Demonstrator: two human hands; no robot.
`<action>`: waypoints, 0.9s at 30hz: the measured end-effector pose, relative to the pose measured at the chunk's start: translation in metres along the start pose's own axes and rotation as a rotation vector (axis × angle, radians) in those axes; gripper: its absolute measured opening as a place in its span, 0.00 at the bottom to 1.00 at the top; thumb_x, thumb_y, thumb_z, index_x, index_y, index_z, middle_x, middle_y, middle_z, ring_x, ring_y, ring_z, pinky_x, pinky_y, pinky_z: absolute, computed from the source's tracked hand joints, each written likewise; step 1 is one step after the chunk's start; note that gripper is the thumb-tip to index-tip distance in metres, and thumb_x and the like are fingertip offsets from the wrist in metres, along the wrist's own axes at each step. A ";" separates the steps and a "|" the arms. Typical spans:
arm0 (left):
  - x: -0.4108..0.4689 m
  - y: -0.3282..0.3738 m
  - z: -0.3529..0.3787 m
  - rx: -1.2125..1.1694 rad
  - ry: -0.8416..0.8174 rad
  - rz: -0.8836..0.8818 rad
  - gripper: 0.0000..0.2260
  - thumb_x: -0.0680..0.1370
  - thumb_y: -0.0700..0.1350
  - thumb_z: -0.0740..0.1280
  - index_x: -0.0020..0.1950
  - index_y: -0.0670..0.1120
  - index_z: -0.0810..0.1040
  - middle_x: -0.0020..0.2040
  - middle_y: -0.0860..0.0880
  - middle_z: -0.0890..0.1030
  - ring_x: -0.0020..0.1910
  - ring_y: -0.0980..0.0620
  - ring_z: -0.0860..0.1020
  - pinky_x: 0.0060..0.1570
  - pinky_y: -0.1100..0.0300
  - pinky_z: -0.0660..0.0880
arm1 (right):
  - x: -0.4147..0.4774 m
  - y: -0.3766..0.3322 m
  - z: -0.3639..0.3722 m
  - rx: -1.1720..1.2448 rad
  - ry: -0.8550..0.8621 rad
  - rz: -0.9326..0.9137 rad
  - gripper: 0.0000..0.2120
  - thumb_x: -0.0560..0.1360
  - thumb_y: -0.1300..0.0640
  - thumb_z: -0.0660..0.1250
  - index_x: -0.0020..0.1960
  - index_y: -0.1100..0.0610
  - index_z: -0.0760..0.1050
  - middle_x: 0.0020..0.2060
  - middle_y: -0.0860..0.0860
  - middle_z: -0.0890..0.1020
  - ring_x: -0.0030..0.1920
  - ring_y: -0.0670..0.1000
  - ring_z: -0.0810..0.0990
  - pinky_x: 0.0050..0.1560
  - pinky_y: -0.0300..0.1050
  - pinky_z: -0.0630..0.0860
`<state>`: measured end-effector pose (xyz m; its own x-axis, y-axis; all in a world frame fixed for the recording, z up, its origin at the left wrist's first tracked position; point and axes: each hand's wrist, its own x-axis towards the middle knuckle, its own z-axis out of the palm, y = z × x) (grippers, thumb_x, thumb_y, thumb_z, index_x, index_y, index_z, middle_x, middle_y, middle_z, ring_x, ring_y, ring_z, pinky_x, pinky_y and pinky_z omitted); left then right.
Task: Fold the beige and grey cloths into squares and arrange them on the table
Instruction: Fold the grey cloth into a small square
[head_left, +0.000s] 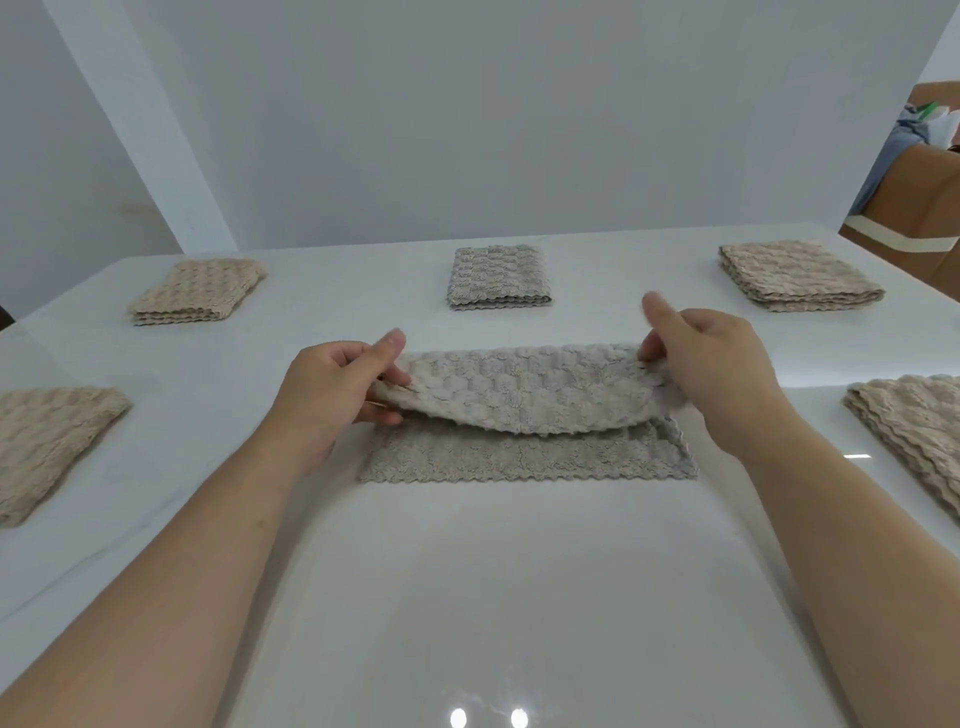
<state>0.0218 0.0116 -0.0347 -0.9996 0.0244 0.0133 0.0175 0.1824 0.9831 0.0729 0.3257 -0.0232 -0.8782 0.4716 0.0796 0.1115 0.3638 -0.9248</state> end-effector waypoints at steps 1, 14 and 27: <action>0.000 -0.001 0.001 0.007 0.008 -0.021 0.16 0.77 0.48 0.73 0.44 0.34 0.82 0.43 0.42 0.84 0.35 0.52 0.81 0.33 0.60 0.82 | -0.001 0.001 0.000 -0.033 0.000 -0.003 0.20 0.77 0.43 0.70 0.41 0.62 0.79 0.31 0.50 0.81 0.27 0.52 0.76 0.36 0.45 0.75; -0.008 0.009 -0.004 0.005 -0.137 -0.148 0.13 0.75 0.24 0.67 0.51 0.40 0.83 0.52 0.42 0.82 0.38 0.54 0.79 0.33 0.67 0.78 | -0.008 -0.003 -0.002 -0.133 -0.173 0.003 0.16 0.72 0.74 0.64 0.47 0.55 0.80 0.51 0.57 0.80 0.40 0.53 0.79 0.29 0.42 0.81; -0.024 0.021 -0.004 0.490 -0.284 0.023 0.25 0.74 0.26 0.67 0.53 0.56 0.85 0.50 0.43 0.83 0.28 0.48 0.80 0.41 0.54 0.81 | -0.016 -0.010 -0.005 -0.399 -0.279 -0.078 0.20 0.72 0.72 0.61 0.52 0.50 0.79 0.52 0.47 0.78 0.42 0.49 0.77 0.39 0.46 0.78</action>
<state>0.0457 0.0105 -0.0136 -0.9550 0.2849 -0.0829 0.1148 0.6124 0.7822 0.0884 0.3180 -0.0133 -0.9761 0.2172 -0.0100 0.1617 0.6946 -0.7010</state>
